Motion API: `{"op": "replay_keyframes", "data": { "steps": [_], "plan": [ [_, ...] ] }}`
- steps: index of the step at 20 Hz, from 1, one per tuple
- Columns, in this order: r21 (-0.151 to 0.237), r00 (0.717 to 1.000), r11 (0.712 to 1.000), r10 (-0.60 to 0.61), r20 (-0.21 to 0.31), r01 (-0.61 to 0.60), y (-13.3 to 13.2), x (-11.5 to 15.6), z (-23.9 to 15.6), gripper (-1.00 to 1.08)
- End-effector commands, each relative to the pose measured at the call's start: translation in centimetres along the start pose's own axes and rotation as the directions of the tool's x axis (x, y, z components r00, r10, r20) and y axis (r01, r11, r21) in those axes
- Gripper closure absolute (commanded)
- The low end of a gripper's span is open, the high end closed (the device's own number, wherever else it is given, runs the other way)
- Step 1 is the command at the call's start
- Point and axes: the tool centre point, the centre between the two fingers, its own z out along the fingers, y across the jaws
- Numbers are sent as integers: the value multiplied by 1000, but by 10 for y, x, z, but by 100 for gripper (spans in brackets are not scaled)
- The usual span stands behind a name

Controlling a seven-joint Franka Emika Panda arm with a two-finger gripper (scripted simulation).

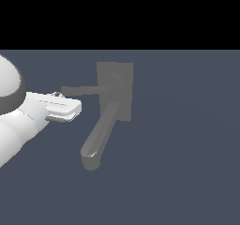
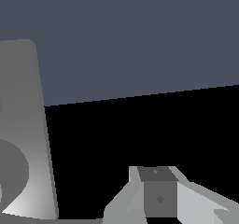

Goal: Turn on the faucet by rotating a designated handle.

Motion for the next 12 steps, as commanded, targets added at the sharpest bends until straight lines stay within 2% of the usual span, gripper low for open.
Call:
{"op": "replay_keyframes", "data": {
  "steps": [1,12],
  "plan": [
    [3,1000,1000,-4,1,4,-2,0,1,108],
    [60,995,993,-95,-36,97,-46,20,9,108]
  ]
}}
